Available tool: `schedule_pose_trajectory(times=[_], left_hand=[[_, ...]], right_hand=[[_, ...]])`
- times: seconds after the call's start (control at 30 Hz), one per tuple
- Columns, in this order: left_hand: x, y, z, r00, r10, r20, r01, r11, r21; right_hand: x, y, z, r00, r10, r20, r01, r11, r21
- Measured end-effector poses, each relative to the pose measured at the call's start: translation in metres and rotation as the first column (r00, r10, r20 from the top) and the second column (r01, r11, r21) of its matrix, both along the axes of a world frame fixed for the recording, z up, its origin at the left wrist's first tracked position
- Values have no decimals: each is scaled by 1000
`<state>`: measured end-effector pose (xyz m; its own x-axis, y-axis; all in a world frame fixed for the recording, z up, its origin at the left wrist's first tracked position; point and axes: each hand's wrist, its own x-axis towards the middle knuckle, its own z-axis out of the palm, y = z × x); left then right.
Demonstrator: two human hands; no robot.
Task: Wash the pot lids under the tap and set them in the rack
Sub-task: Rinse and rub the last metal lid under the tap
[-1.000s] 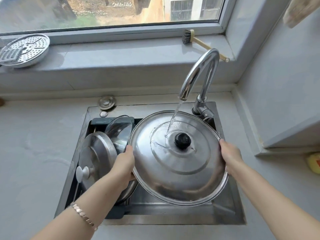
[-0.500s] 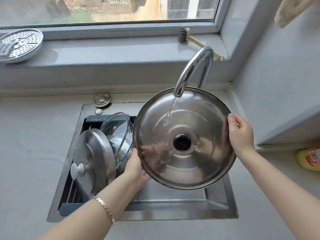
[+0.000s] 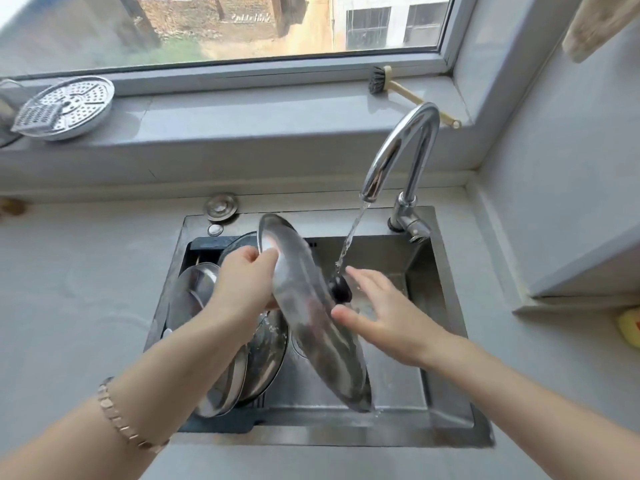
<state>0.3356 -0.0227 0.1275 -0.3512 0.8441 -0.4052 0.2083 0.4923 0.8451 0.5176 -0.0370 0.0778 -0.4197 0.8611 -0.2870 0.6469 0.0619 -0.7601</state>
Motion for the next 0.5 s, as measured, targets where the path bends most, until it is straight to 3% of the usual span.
schedule_pose_trajectory(times=[0.07, 0.17, 0.33, 0.43, 0.5], left_hand=[[12, 2, 2, 996, -15, 87, 23, 996, -89], [27, 7, -5, 990, -19, 139, 38, 990, -135], [52, 15, -12, 967, -13, 253, 54, 986, -157], [73, 18, -6, 915, 5, 404, 63, 986, -156], [82, 20, -8, 890, -25, 456, 94, 987, -131]], right_hand=[[-15, -9, 14, 990, 138, 41, -136, 990, -47], [-15, -8, 19, 994, 108, 27, -107, 993, -49], [12, -7, 33, 983, 86, 165, -86, 996, -6], [20, -8, 32, 928, 49, 369, -119, 978, 169], [31, -2, 29, 915, -71, 398, -39, 964, 262]])
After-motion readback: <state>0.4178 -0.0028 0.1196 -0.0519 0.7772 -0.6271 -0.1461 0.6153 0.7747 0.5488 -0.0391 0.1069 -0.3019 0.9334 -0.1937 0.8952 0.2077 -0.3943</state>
